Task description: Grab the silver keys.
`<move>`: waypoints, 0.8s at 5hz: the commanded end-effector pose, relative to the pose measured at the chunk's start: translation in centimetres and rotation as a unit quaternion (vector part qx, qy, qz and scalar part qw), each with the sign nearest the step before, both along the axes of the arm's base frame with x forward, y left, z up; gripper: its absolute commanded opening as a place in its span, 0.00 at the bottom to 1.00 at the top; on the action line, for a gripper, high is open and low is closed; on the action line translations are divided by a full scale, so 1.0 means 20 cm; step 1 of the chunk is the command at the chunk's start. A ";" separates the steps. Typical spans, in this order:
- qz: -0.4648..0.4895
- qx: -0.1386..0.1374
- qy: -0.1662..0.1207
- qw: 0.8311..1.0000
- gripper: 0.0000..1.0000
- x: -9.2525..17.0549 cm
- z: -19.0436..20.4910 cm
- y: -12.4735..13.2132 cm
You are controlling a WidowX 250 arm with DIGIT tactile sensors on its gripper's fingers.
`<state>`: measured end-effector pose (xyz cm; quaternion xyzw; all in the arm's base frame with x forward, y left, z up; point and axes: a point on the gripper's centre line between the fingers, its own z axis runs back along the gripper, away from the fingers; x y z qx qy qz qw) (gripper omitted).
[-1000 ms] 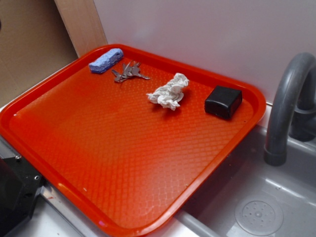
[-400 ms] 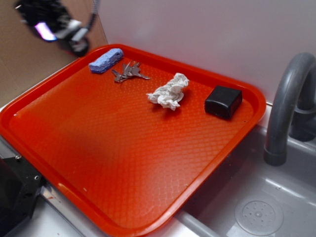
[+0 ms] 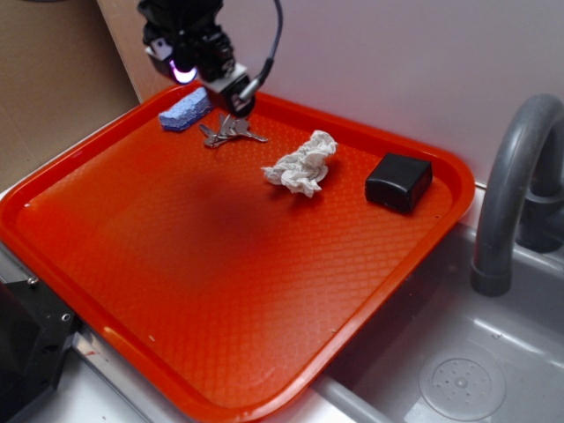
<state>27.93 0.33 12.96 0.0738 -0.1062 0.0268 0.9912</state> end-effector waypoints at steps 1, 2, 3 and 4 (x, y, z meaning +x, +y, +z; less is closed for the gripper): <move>0.028 0.052 -0.013 0.998 1.00 0.13 -0.08 0.18; 0.037 0.059 0.009 0.998 1.00 0.19 -0.19 0.23; 0.066 0.053 0.023 0.996 1.00 0.23 -0.27 0.30; 0.083 0.066 0.038 0.994 1.00 0.26 -0.37 0.34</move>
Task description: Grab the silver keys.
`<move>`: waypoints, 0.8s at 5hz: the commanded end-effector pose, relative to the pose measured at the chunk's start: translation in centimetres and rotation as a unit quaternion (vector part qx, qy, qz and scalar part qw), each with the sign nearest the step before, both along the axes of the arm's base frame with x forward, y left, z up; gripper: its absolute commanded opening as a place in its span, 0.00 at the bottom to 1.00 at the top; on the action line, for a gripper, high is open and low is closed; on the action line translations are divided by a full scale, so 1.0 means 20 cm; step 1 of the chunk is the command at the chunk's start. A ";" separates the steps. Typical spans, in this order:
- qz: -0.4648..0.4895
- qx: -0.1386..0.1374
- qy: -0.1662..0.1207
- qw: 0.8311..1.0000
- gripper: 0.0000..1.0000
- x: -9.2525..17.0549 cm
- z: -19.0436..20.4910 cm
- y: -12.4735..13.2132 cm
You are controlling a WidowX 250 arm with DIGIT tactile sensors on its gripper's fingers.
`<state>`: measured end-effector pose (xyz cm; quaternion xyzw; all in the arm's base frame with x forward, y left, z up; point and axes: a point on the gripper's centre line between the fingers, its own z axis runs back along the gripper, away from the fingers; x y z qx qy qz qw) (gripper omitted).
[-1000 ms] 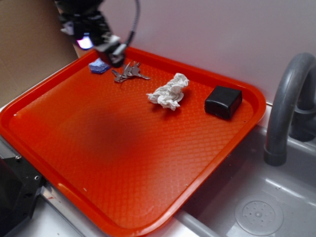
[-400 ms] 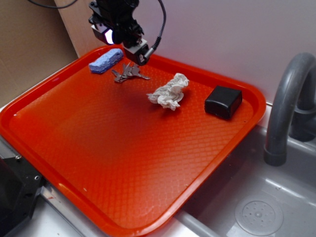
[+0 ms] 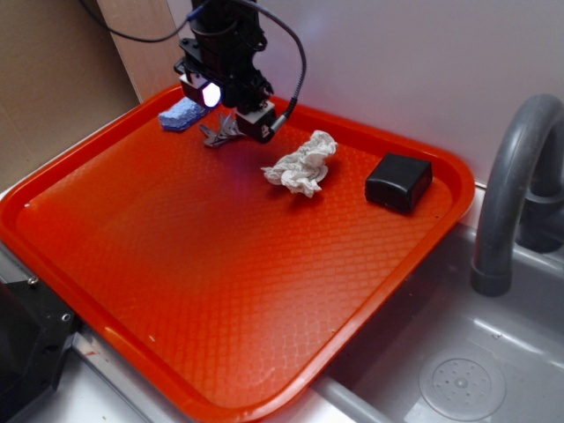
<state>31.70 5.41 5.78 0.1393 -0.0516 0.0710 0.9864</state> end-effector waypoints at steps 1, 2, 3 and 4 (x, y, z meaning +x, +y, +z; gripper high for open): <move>0.031 0.017 -0.014 0.999 0.00 0.08 0.00 0.09; 0.036 0.018 -0.014 0.999 0.00 0.07 0.01 0.10; 0.034 0.028 -0.012 0.999 0.00 0.07 0.01 0.10; 0.033 0.019 -0.006 0.999 0.00 0.01 0.07 0.11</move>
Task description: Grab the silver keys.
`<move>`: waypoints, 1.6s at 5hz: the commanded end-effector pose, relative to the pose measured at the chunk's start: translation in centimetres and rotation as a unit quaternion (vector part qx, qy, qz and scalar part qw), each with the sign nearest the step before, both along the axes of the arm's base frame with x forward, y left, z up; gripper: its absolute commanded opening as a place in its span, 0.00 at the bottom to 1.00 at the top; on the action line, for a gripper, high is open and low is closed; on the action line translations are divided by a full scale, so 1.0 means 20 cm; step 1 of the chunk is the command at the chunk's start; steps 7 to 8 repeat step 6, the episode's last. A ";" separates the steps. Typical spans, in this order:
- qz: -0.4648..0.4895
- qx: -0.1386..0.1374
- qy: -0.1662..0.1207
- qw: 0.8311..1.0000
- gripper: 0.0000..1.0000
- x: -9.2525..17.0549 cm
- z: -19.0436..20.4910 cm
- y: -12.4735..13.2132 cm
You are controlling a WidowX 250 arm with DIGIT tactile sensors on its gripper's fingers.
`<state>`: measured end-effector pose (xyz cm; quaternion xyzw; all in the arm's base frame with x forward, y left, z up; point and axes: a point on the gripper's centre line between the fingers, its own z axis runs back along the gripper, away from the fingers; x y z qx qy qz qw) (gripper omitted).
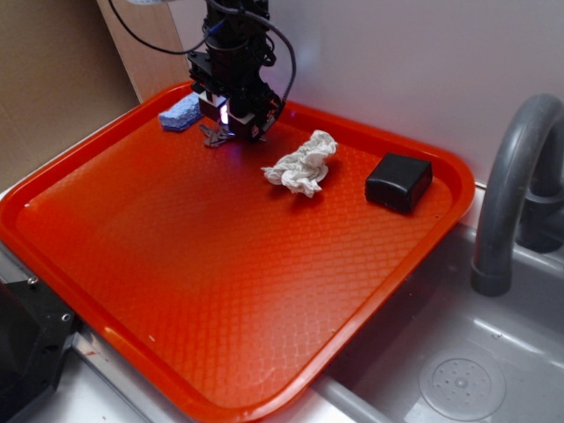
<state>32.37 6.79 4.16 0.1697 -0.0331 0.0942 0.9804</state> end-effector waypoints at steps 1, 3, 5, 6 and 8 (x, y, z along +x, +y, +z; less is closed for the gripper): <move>-0.017 -0.078 -0.012 0.997 0.00 -0.18 0.34 0.05; -0.131 -0.221 -0.018 0.966 0.00 -0.61 0.82 -0.05; -0.166 -0.230 -0.016 0.959 0.00 -0.67 1.08 -0.15; -0.178 -0.232 -0.013 0.956 0.00 -0.67 1.07 -0.21; -0.178 -0.232 -0.013 0.956 0.00 -0.67 1.07 -0.21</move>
